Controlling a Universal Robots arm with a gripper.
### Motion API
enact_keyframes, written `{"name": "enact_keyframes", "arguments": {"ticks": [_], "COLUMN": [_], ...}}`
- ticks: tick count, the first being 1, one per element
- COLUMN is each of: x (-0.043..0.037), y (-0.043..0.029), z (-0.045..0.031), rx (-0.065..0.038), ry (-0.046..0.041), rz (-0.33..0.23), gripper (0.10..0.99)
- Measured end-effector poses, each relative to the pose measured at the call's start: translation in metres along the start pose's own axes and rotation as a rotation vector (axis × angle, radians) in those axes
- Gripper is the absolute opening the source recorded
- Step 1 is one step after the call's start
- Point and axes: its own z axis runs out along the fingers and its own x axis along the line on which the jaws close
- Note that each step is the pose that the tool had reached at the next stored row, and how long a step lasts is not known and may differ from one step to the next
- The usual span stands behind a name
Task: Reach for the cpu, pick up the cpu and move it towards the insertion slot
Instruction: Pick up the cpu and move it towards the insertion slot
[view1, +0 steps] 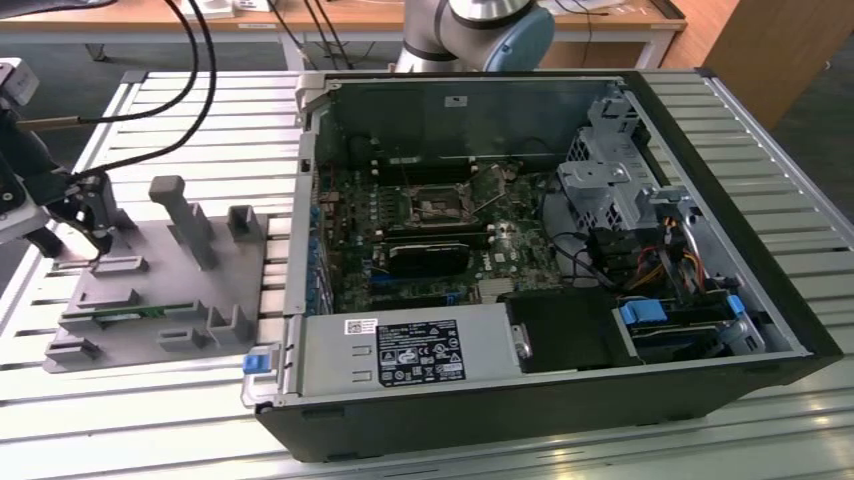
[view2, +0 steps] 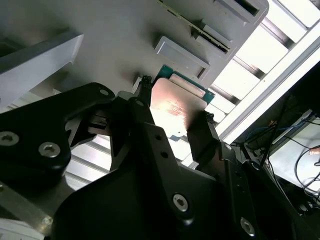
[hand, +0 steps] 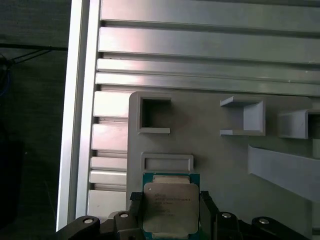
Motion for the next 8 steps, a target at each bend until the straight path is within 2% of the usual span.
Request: {"name": "enact_keyframes", "arguments": {"ticks": [8], "x": [0.0], "y": [0.0006], "z": [-0.0146], "rx": [0.001], "ry": [0.0], "rz": [0.0], "gripper": [0.537]}}
